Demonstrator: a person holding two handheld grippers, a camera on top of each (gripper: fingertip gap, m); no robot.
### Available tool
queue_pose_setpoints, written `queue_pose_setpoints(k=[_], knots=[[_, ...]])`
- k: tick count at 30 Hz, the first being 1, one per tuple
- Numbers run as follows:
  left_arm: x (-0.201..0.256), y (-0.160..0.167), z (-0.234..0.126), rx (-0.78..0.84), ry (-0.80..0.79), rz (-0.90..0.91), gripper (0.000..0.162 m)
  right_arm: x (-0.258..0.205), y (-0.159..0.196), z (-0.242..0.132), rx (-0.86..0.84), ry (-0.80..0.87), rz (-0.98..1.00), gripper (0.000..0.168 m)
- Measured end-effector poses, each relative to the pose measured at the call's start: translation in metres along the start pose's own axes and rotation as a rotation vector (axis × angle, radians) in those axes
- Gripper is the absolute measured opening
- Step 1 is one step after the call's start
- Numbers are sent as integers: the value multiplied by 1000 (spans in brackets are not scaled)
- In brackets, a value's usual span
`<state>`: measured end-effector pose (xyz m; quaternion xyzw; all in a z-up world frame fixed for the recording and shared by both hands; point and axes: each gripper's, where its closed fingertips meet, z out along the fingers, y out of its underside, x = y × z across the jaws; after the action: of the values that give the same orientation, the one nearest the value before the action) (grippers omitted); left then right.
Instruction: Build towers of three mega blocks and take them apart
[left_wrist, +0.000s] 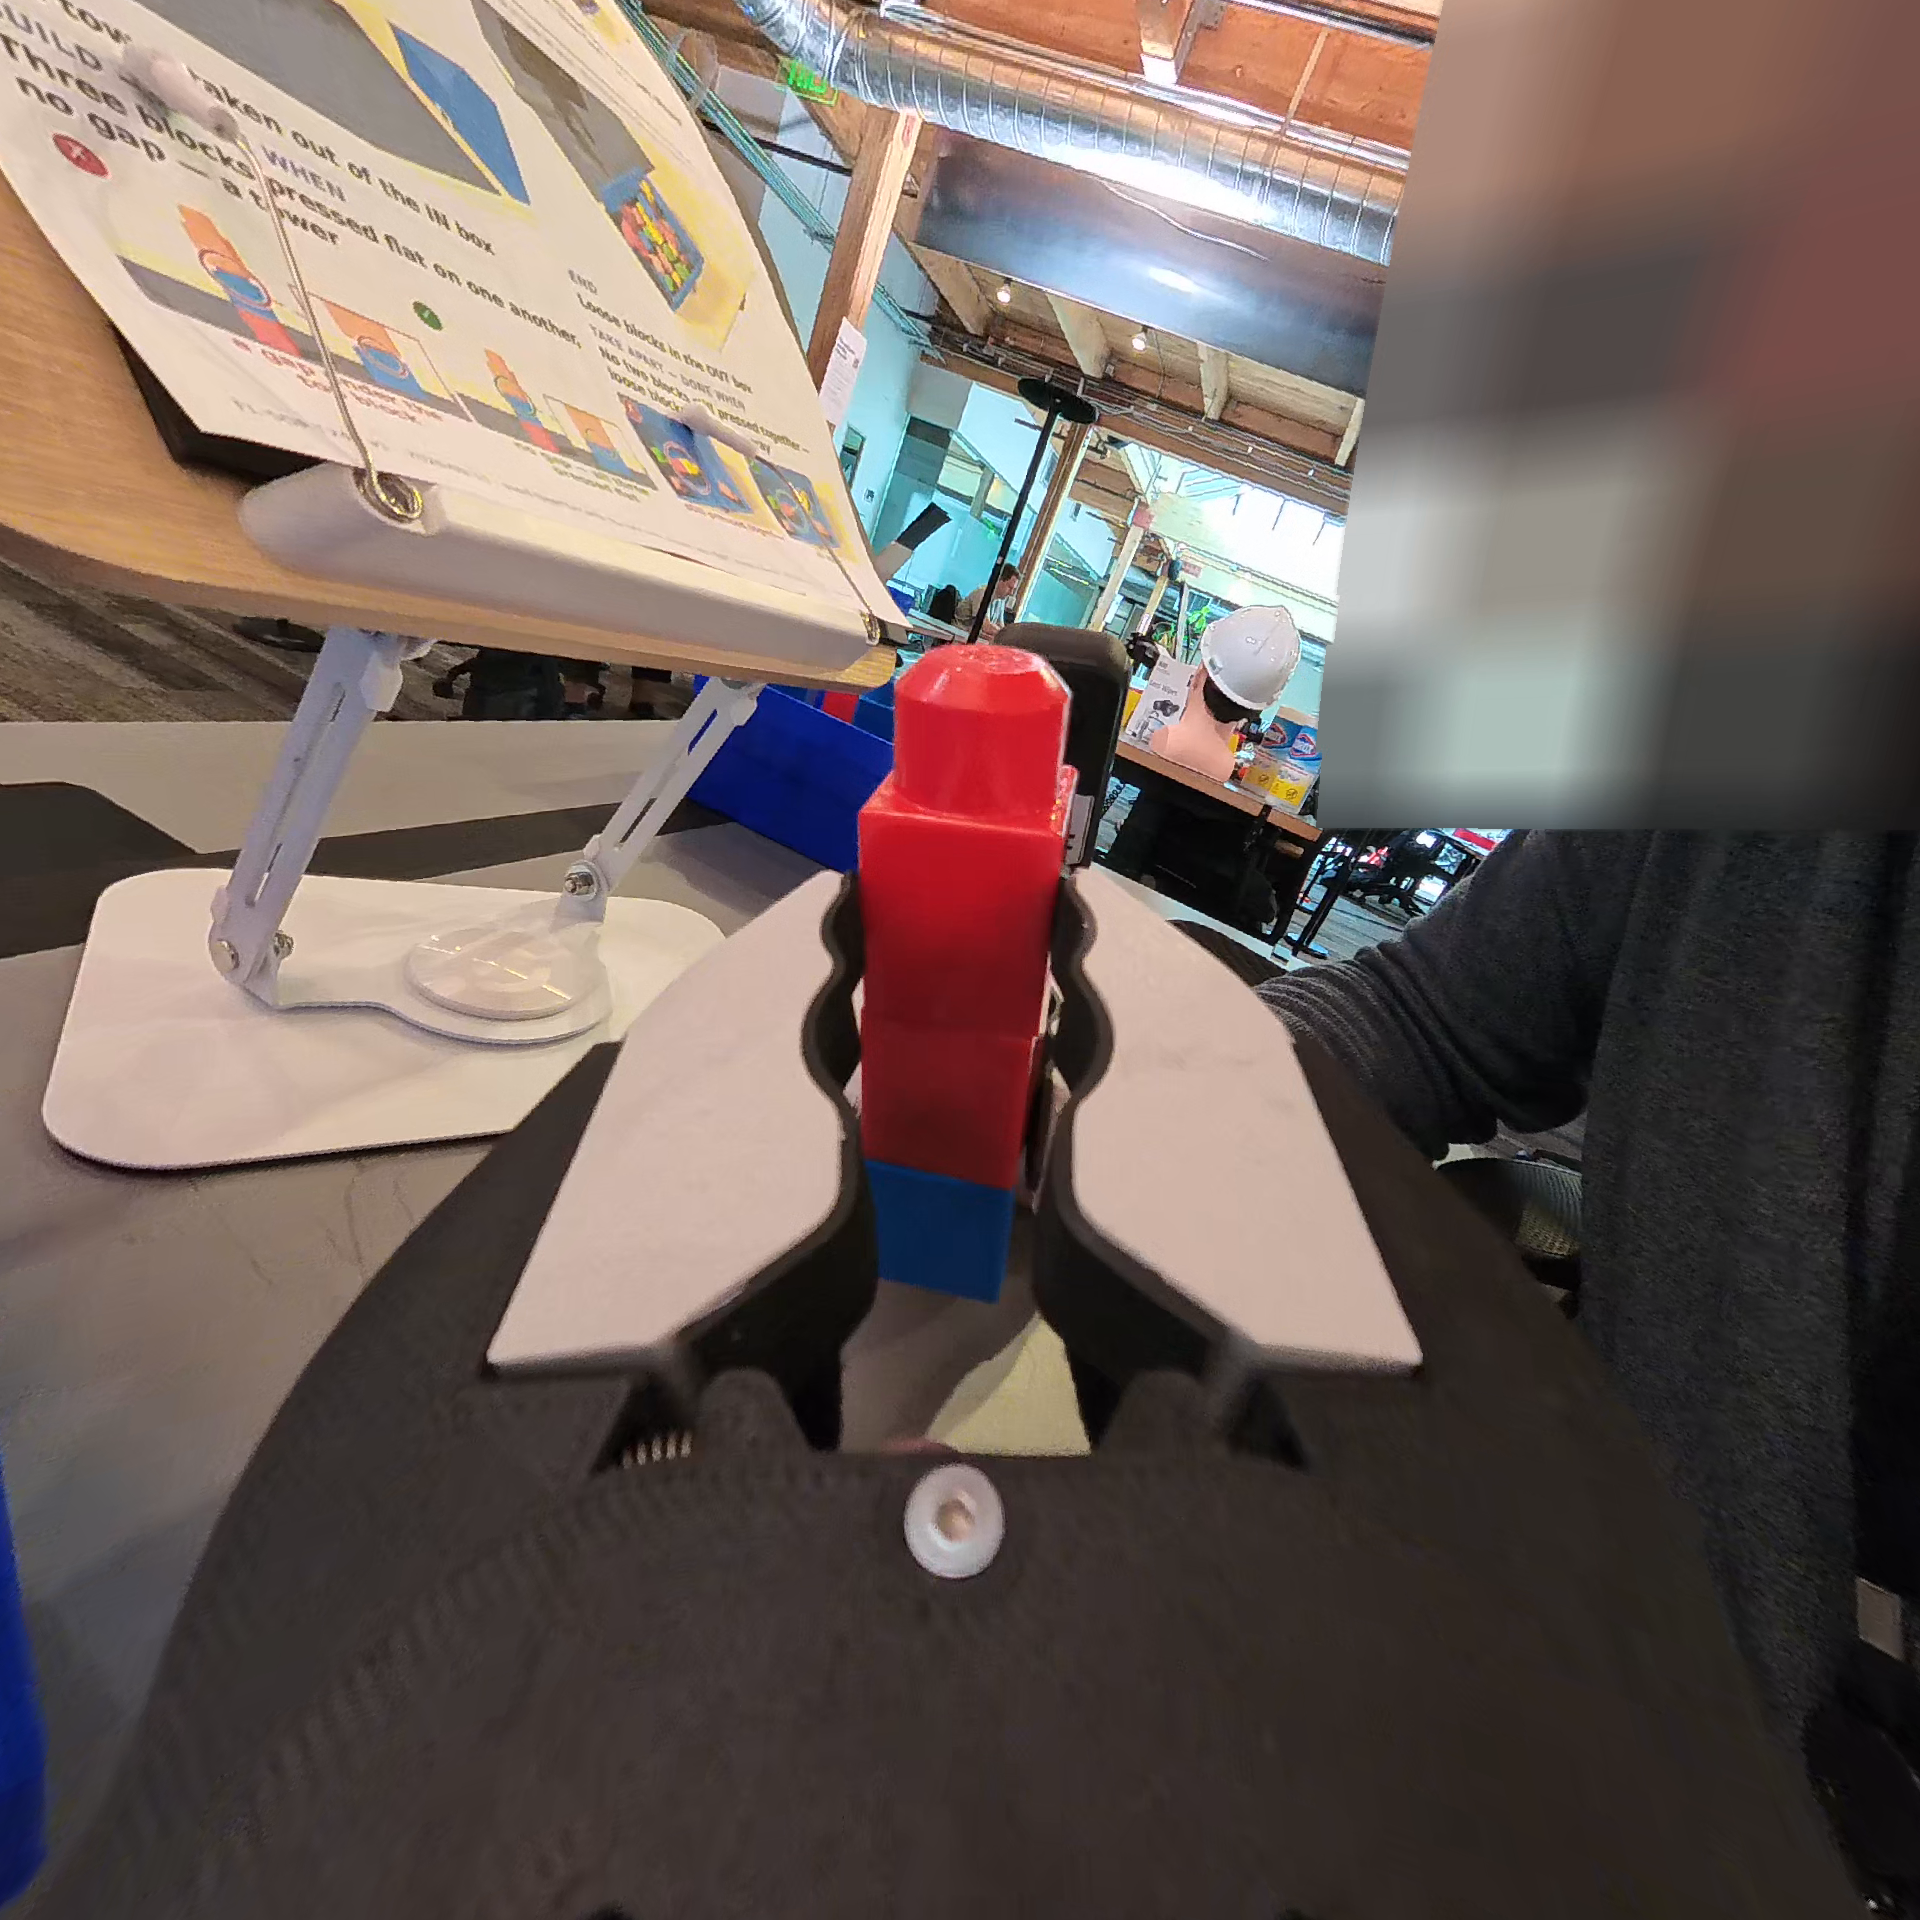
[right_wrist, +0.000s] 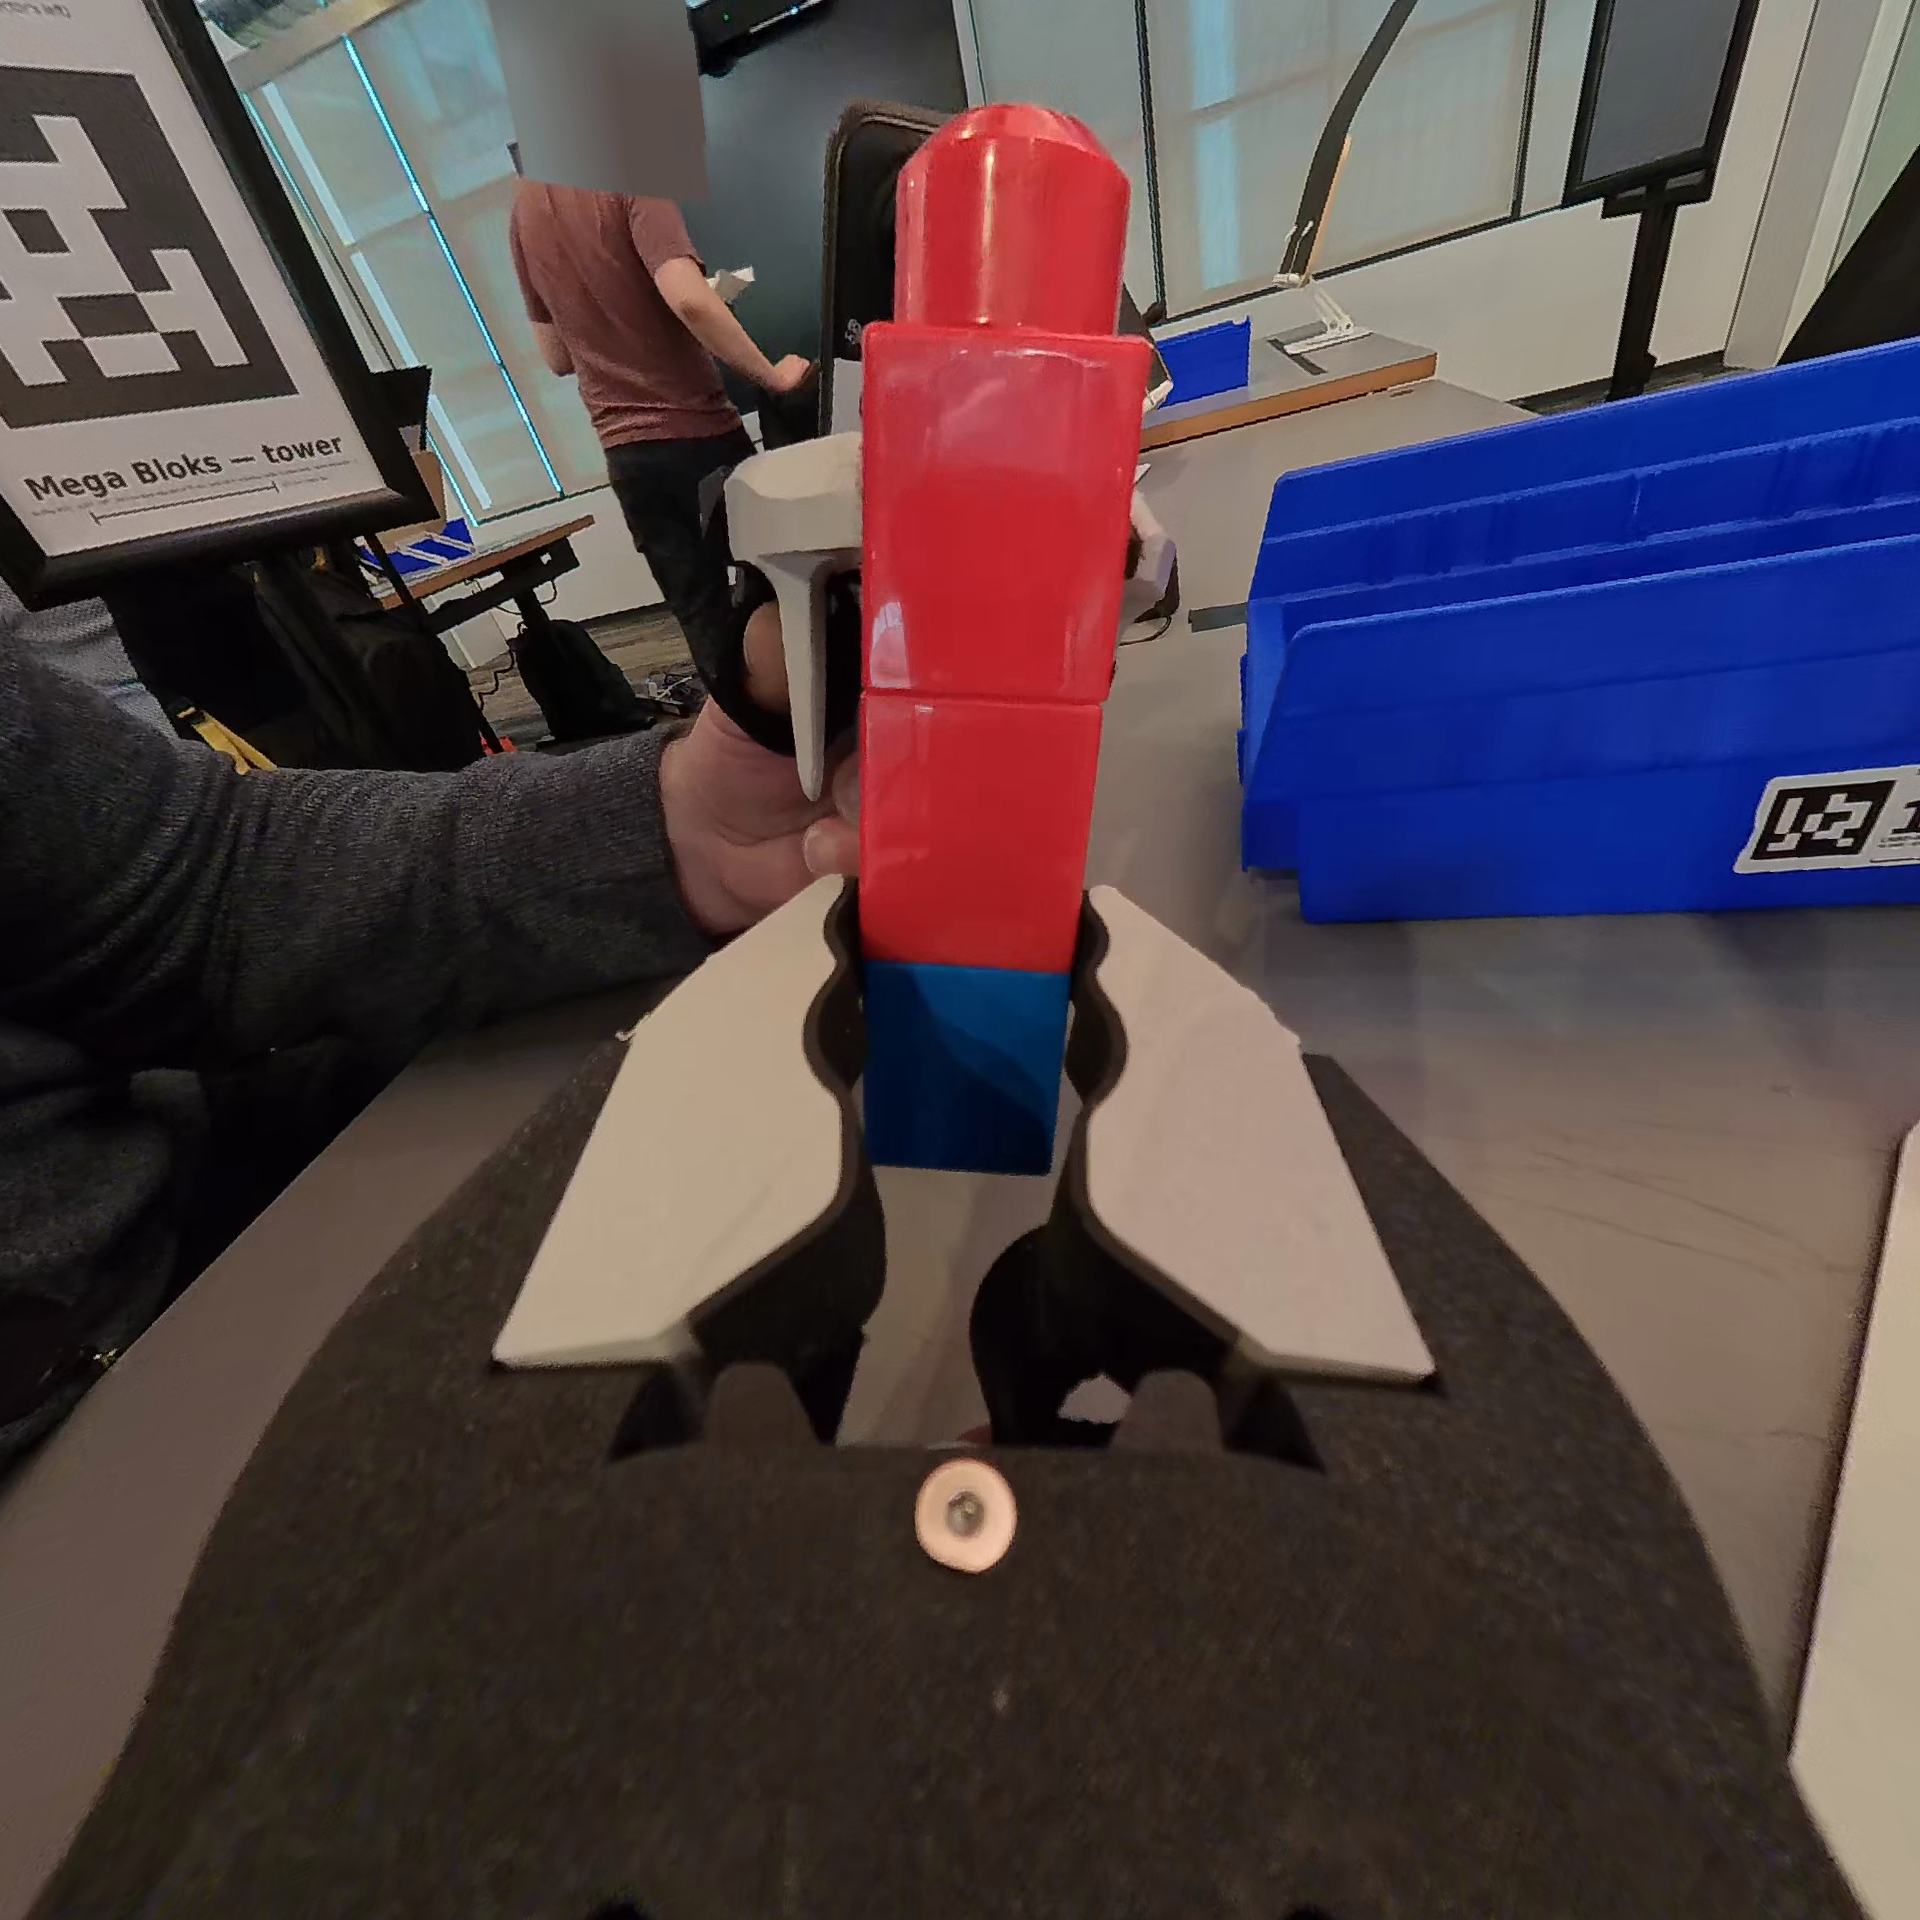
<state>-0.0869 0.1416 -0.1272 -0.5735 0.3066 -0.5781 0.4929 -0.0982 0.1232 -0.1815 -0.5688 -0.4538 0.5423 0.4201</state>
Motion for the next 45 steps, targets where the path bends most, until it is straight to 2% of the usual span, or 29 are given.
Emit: queue_pose_setpoints(k=[8, 11, 17, 20, 23, 25, 28, 31, 32, 45], knots=[[-1, -3, 0, -21, -18, 24, 35, 0, -3, -1, 22, -11, 13, 36], [0, -2, -2, -6, -8, 6, 51, 5, -7, -5, 58, -2, 43, 36], [-4, 26, 5, -80, -12, -52, 63, 5, -7, -5, 58, -7, 53, 36], [1, 37, 15, -125, 12, -49, 60, 3, -3, -1, 25, -7, 32, 36], [-2, 39, 17, -111, 0, -36, 38, 1, -2, 1, 13, -16, 22, 36], [-2, 39, 16, -100, 5, -46, 38, 1, -2, 1, 9, -24, 34, 36], [-4, 22, 11, -1, -1, -53, 38, 1, -1, 2, 2, -34, 52, 49], [-7, 17, 8, 25, -18, -50, 38, 0, 1, 4, -17, -34, 39, 44], [-5, 17, 9, 31, -7, -54, 38, 0, 2, 4, -25, -33, 40, 36], [-6, 18, 14, 2, -30, -9, 38, 1, 2, 2, -23, -28, 48, 35]])
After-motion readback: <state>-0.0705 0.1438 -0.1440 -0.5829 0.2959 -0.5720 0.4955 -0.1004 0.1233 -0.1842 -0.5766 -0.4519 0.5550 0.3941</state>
